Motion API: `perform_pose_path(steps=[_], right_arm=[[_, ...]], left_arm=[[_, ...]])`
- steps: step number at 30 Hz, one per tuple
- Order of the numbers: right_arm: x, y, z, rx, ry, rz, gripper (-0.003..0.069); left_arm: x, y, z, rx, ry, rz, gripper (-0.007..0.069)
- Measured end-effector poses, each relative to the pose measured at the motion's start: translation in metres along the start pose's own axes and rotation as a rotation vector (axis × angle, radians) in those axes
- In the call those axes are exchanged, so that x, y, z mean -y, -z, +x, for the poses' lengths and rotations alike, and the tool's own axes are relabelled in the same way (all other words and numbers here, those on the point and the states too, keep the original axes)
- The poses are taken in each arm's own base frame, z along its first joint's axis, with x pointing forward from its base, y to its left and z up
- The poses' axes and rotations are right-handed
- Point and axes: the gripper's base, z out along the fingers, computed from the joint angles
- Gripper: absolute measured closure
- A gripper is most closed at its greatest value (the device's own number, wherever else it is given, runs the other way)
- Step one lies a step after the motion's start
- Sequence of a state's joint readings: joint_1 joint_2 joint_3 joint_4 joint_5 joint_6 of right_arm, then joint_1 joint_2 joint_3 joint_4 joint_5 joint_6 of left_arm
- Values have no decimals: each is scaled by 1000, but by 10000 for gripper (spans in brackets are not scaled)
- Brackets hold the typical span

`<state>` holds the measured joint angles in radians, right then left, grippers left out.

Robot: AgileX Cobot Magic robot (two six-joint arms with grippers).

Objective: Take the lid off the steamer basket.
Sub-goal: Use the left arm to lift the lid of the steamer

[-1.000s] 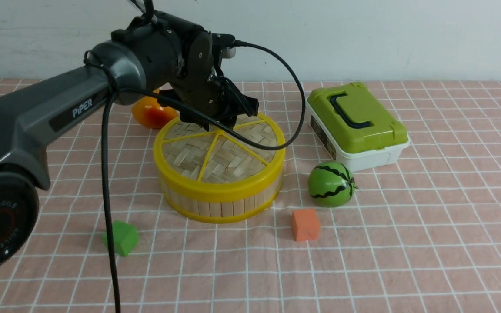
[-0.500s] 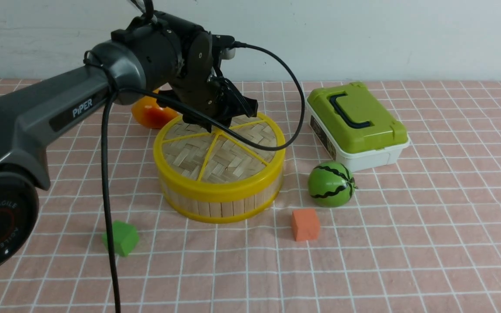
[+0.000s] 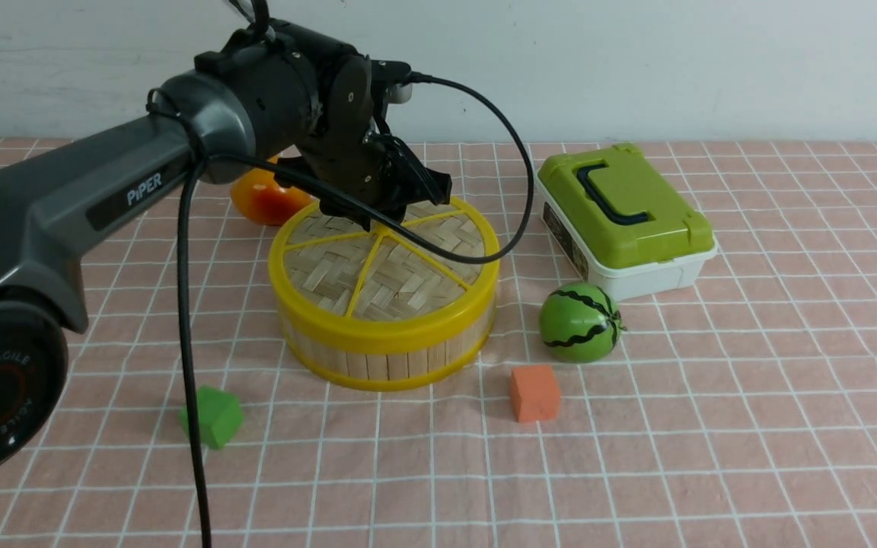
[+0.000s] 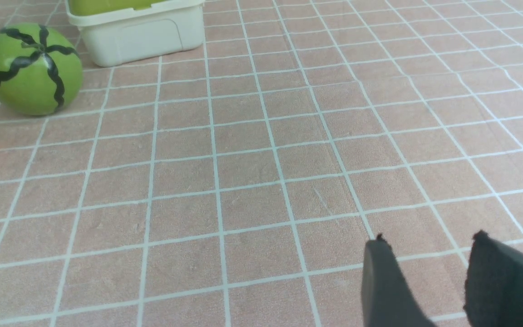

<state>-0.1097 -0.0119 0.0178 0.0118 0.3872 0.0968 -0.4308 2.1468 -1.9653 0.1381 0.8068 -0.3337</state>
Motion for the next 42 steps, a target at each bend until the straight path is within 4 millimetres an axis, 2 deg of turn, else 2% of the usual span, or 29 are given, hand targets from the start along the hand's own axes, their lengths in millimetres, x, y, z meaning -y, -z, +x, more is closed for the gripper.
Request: perform_pose_path(steps=[9, 14, 30, 38, 42], right_arm=[[0, 0, 0, 0, 0, 0, 418], [0, 0, 0, 0, 0, 0, 418], [0, 0, 0, 0, 0, 0, 418], [0, 0, 0, 0, 0, 0, 418], [0, 0, 0, 0, 0, 0, 418]], left_arm=[[0, 0, -1, 11, -19, 4, 321], [0, 0, -1, 11, -19, 4, 318], [0, 0, 0, 3, -19, 1, 371], [0, -12, 4, -11, -23, -4, 376], [0, -12, 3, -8, -20, -1, 426]])
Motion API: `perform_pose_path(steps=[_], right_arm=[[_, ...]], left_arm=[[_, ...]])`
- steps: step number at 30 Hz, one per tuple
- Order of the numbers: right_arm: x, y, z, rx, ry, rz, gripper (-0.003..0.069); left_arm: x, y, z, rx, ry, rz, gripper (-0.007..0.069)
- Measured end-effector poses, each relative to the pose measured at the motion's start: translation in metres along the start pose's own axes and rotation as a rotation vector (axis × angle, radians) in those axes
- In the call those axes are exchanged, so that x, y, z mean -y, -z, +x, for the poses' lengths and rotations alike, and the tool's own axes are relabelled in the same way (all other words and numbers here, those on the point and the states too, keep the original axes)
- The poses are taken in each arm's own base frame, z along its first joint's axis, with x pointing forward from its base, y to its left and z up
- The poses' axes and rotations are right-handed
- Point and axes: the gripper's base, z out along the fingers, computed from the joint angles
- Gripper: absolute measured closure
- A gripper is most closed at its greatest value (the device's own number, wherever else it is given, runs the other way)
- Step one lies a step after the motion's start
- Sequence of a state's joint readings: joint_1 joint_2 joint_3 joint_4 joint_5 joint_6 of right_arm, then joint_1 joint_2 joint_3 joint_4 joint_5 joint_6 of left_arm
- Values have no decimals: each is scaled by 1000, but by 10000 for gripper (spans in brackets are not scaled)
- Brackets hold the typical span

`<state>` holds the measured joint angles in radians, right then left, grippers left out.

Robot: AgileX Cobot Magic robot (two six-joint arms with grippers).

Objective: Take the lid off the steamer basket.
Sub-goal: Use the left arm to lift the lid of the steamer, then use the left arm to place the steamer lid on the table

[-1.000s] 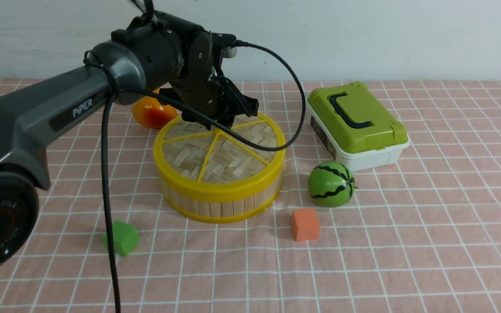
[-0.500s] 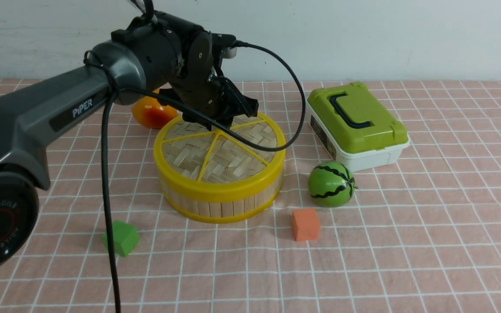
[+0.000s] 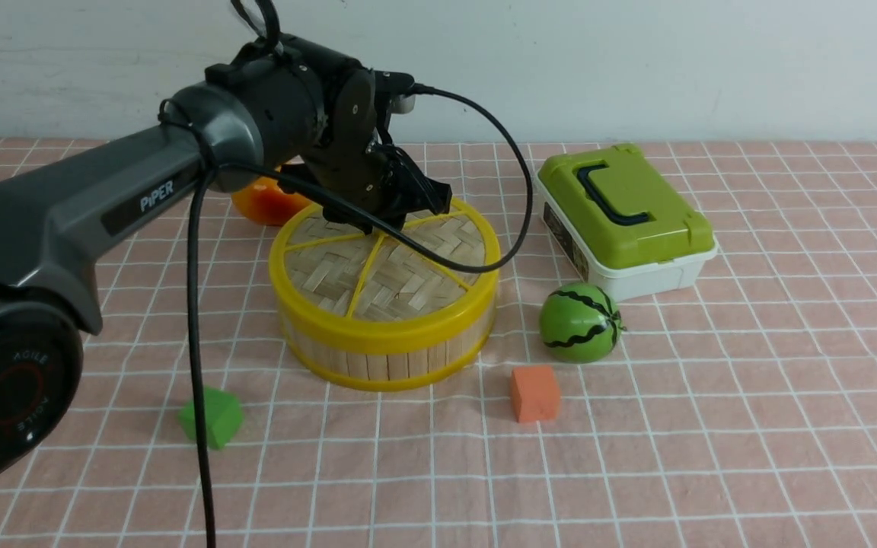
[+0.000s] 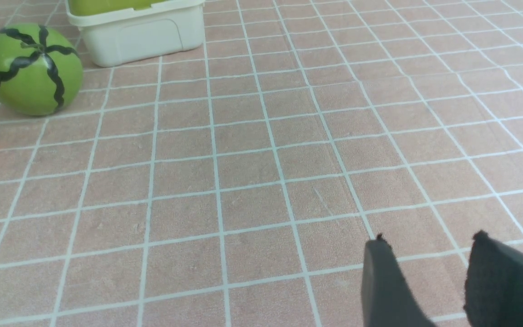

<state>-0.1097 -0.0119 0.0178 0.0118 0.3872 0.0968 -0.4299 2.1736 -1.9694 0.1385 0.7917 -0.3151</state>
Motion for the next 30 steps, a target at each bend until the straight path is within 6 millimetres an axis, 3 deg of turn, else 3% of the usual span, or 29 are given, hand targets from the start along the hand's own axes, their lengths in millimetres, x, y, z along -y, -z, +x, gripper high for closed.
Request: perform_pose_path(steps=[3, 10, 12, 13, 16, 19, 21, 25, 27, 28, 30], right_arm=[[0, 0, 0, 0, 0, 0, 418], [0, 0, 0, 0, 0, 0, 418], [0, 0, 0, 0, 0, 0, 418], [0, 0, 0, 0, 0, 0, 418], [0, 0, 0, 0, 0, 0, 418], [0, 0, 0, 0, 0, 0, 418], [0, 0, 0, 0, 0, 0, 418], [0, 0, 0, 0, 0, 0, 418], [0, 0, 0, 0, 0, 0, 418], [0, 0, 0, 0, 0, 0, 418], [0, 0, 0, 0, 0, 0, 418]], left_arm=[[0, 0, -1, 4, 1, 3, 513], [0, 9, -4, 15, -3, 1, 515], [-2, 32, -13, 58, -8, -3, 515], [-2, 35, -14, 63, -8, -2, 515], [-10, 89, -32, 185, -35, -31, 515], [-32, 129, -44, 266, -36, -102, 515], [-54, 142, -47, 275, 7, -156, 515], [-108, 132, -37, 199, 134, -271, 515], [-139, 114, -20, 133, 207, -324, 515], [-141, 112, -18, 124, 212, -329, 515], [-164, 82, 9, 73, 266, -347, 515]])
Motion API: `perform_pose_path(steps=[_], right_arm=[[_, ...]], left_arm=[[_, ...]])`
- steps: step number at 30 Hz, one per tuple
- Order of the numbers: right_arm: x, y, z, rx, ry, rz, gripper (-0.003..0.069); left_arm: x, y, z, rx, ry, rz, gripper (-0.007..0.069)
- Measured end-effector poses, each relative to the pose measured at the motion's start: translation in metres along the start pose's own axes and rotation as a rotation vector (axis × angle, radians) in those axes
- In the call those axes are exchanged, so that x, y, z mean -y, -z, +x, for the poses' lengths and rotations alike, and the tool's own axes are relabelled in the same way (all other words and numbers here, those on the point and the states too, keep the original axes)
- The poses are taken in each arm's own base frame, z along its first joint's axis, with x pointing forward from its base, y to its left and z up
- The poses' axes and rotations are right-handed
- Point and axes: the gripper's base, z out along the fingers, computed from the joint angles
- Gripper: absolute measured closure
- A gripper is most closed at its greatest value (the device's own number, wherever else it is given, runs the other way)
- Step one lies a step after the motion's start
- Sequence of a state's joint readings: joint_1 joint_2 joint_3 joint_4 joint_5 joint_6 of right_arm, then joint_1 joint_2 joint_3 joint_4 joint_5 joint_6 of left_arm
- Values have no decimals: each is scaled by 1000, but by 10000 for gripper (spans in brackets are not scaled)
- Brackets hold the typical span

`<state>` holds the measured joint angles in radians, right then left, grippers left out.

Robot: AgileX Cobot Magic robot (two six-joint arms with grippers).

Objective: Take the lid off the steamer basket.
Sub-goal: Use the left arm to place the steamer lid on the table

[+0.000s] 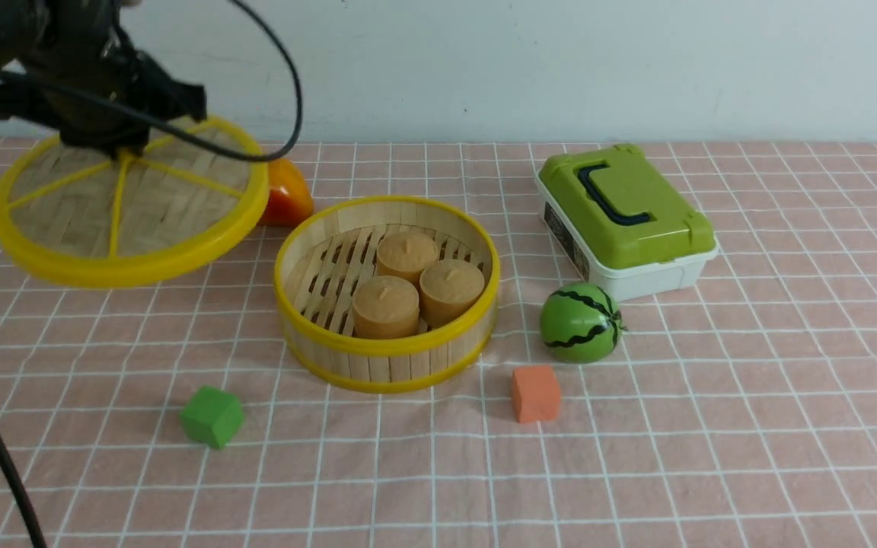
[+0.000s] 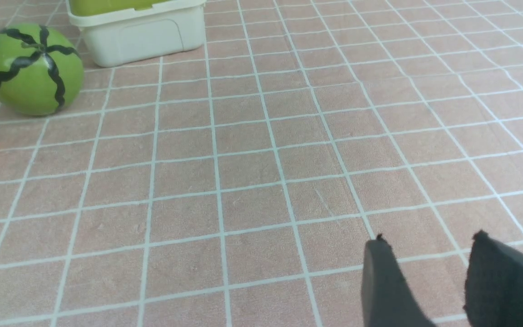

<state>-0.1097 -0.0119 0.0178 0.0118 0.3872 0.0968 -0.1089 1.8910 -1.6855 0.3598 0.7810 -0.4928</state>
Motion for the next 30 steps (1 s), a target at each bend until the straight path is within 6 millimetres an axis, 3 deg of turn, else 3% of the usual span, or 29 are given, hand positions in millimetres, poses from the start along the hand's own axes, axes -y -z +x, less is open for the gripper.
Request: perform_pose_path(steps=[4, 11, 21, 30], right_arm=[[0, 0, 0, 0, 0, 0, 418], [0, 0, 0, 0, 0, 0, 418], [0, 0, 0, 0, 0, 0, 418], [0, 0, 0, 0, 0, 0, 418]], left_arm=[[-2, -39, 28, 8, 33, 37, 515], [4, -79, 46, -2, -21, 28, 515], [6, -85, 44, 31, -44, 42, 514], [2, -79, 41, 38, -82, 10, 514]])
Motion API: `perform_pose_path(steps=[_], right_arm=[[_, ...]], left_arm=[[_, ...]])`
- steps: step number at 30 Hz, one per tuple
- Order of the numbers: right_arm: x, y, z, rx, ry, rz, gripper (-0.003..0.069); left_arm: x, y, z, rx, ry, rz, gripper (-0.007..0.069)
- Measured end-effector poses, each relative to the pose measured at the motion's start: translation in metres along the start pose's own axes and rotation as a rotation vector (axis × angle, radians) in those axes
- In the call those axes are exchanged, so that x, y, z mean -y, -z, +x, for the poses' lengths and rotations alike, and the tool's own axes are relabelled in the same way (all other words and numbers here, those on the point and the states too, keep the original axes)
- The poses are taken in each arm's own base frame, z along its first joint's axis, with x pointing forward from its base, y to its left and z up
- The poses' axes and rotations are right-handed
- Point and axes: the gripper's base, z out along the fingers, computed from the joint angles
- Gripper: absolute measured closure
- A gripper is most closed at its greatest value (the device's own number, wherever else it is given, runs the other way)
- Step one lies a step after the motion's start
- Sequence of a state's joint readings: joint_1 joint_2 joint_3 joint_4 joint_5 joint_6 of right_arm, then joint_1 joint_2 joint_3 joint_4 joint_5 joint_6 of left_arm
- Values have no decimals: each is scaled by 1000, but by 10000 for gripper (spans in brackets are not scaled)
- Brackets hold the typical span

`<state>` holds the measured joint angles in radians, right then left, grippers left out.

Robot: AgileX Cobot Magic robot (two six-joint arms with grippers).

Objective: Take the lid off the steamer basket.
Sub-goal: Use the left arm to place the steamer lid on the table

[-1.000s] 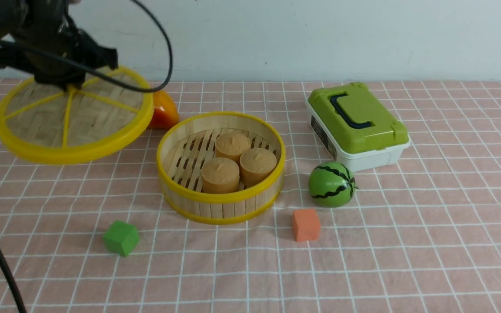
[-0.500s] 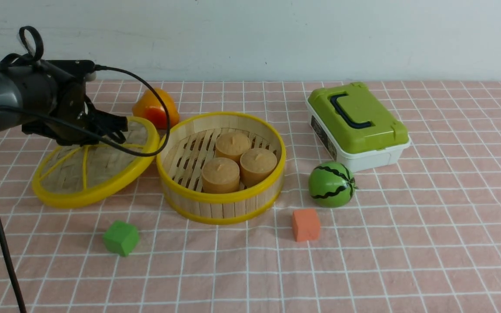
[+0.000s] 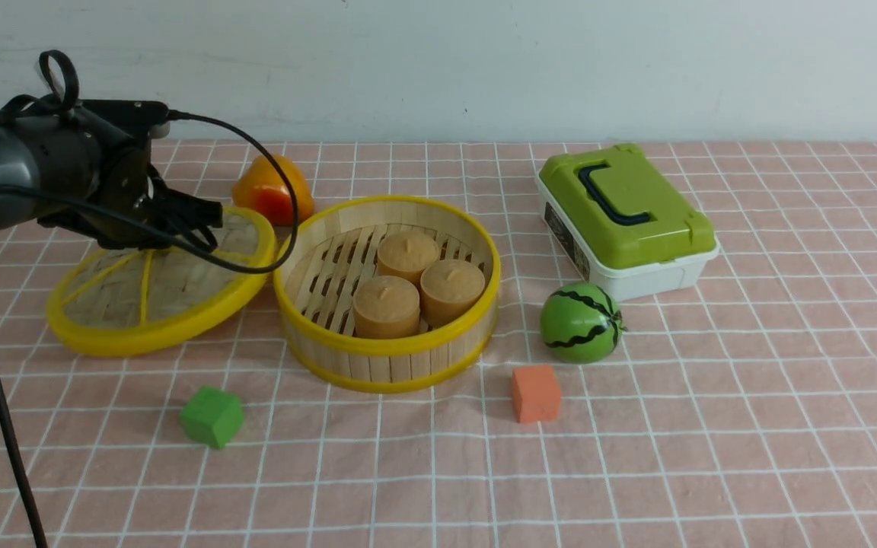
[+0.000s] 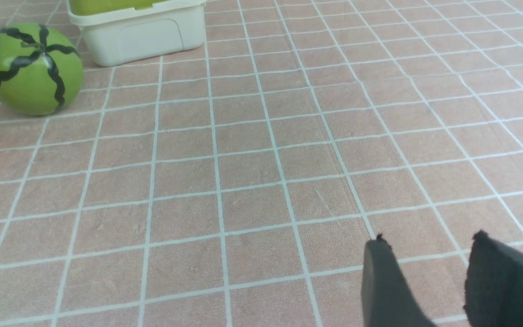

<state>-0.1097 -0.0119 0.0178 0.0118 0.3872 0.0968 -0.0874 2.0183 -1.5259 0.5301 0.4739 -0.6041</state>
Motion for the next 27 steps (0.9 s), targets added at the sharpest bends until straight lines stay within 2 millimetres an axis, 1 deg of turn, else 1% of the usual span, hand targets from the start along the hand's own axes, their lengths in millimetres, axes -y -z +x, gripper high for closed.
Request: perform_pose_path(steps=[4, 9, 18, 20, 21, 24, 25, 26, 27], right_arm=[[0, 0, 0, 0, 0, 0, 418], [0, 0, 0, 0, 0, 0, 418], [0, 0, 0, 0, 0, 0, 418], [0, 0, 0, 0, 0, 0, 418], [0, 0, 0, 0, 0, 0, 418], [0, 0, 0, 0, 0, 0, 418], [0, 0, 0, 0, 0, 0, 418], [0, 0, 0, 0, 0, 0, 418], [0, 0, 0, 0, 0, 0, 418]], left_arm=[[-3, 6, -4, 10, -23, -20, 514], [-1, 7, -6, 14, -8, -9, 514], [7, -8, 6, -28, -11, 3, 514], [7, -10, 6, -25, -12, 7, 482], [7, -10, 6, -24, -12, 8, 477], [7, -5, 2, -8, 19, 16, 365], [7, -4, 2, -8, 24, 16, 354], [6, 2, -2, -2, 51, 17, 322], [5, 7, -5, 8, 63, 19, 316]])
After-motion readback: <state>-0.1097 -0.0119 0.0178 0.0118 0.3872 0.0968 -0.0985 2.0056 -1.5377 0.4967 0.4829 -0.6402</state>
